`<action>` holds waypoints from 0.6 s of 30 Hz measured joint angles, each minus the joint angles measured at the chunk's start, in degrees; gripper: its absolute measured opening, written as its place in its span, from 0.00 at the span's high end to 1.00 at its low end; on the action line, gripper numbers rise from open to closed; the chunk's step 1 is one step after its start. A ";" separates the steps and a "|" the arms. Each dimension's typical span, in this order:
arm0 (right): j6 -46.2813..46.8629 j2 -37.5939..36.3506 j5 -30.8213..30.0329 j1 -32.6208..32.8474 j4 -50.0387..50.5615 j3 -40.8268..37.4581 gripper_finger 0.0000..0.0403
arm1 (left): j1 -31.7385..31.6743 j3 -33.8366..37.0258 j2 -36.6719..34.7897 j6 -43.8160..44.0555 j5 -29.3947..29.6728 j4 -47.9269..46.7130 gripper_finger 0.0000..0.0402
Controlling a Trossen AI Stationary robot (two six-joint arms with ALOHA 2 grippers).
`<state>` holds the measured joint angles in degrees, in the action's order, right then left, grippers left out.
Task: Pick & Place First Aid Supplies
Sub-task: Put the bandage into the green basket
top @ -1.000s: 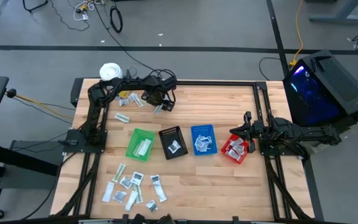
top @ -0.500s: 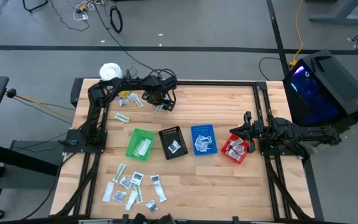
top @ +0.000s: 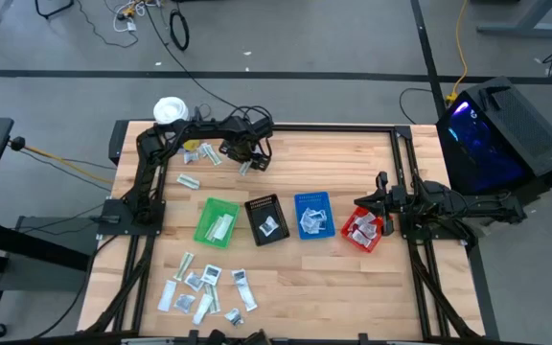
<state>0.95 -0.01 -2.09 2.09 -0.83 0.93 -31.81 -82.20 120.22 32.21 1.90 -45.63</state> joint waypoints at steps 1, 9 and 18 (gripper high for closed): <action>0.00 0.00 0.01 -0.01 0.02 0.00 0.94 | 0.00 0.00 0.02 -0.04 -0.08 0.04 0.41; 0.00 0.00 0.00 -0.02 0.02 0.00 0.94 | -0.06 0.07 0.11 -0.50 -0.62 0.16 0.59; 0.01 0.00 0.01 0.00 0.02 0.00 0.94 | -0.20 0.11 0.15 -0.48 -0.82 0.12 0.69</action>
<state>0.96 -0.01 -2.08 2.09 -0.82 0.93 -32.01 -82.08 120.38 31.73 1.08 -45.51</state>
